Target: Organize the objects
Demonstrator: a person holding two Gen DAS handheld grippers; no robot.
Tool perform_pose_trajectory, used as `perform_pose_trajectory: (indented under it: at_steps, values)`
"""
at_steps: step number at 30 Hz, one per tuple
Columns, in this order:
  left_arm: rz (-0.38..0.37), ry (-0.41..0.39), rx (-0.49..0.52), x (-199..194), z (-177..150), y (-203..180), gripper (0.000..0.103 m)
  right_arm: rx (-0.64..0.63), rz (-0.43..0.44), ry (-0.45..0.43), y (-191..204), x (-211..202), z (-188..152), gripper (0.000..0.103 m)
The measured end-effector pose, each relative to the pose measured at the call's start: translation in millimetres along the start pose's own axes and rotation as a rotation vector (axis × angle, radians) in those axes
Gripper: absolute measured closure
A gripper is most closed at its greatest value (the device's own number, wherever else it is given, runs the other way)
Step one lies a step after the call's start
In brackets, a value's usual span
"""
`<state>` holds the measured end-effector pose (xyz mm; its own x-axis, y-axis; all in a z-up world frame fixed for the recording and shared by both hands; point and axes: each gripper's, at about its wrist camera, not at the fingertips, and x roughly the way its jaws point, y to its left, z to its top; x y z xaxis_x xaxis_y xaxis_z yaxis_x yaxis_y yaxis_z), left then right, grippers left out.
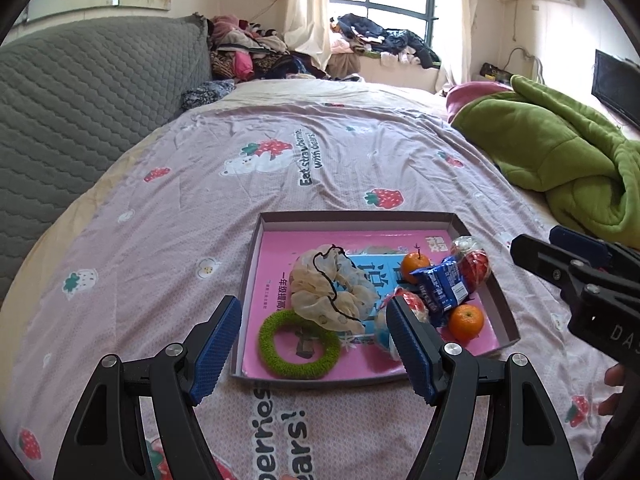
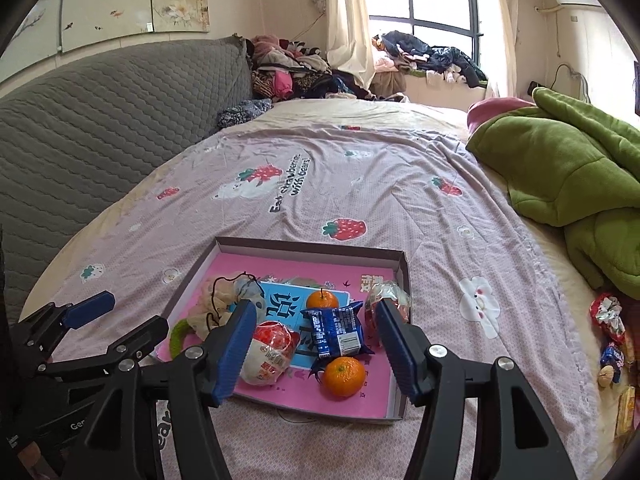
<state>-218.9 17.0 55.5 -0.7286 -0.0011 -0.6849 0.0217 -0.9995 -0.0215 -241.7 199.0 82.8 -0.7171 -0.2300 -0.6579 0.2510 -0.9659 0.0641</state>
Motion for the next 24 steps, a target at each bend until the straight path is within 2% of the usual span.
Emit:
perform_pose_trajectory:
  at_steps: [13,24]
  values:
    - [-0.028,-0.037,0.007,-35,-5,-5,0.027,-0.009,-0.019,-0.068,6,-46,-13,0.041]
    - [-0.055,-0.061,0.02,-60,-10,-16,0.027,0.029,-0.031,-0.062,0,-64,-38,0.041]
